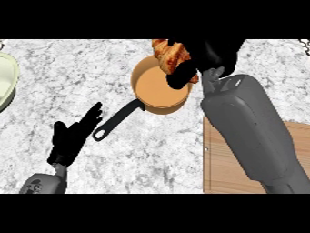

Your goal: Pick the croissant from the cutting board and place it in the pot

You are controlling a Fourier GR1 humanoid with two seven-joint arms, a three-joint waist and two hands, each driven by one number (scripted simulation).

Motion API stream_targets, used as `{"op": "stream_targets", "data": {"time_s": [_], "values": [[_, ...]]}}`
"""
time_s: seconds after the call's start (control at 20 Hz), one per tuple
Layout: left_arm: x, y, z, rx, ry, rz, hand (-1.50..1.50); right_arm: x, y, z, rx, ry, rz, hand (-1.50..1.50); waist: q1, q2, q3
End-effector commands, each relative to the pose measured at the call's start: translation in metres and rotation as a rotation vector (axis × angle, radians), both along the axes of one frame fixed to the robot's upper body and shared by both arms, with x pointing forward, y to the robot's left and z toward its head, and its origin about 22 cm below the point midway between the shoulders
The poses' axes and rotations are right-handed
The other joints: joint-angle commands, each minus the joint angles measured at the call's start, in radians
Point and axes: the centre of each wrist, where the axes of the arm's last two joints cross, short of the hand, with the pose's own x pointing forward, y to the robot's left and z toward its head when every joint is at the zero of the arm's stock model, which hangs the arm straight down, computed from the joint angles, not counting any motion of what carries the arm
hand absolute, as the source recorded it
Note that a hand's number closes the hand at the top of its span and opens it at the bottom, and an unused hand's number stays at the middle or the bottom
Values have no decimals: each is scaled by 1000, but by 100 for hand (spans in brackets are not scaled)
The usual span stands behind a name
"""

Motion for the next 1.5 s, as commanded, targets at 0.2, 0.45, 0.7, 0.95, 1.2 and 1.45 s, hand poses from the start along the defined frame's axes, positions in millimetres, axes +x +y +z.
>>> {"op": "stream_targets", "data": {"time_s": [0.2, 0.45, 0.7, 0.95, 1.2, 1.45], "values": [[6, -11, -3, 13, -13, -25, 0, 43, 26, -14, -413, 102, -87, 150, 10, 8, -2], [5, -3, 6, 3, -17, -11, 0, 53, 50, -50, -400, 444, -109, 150, 21, 6, -1], [15, 1, 5, -1, 6, -10, 0, 67, 48, -63, -391, 608, -163, -150, 22, 7, -1], [0, -23, -4, -9, 0, -34, 0, 69, 50, -45, -67, 352, -105, -150, 41, 14, 0], [5, -28, -4, 4, 11, -26, 0, 64, 50, -5, 290, 74, -111, -150, 32, 11, 1], [17, -8, 5, -9, -6, -9, 0, 68, 39, -2, 521, -118, -252, -150, 17, 11, -1]]}}
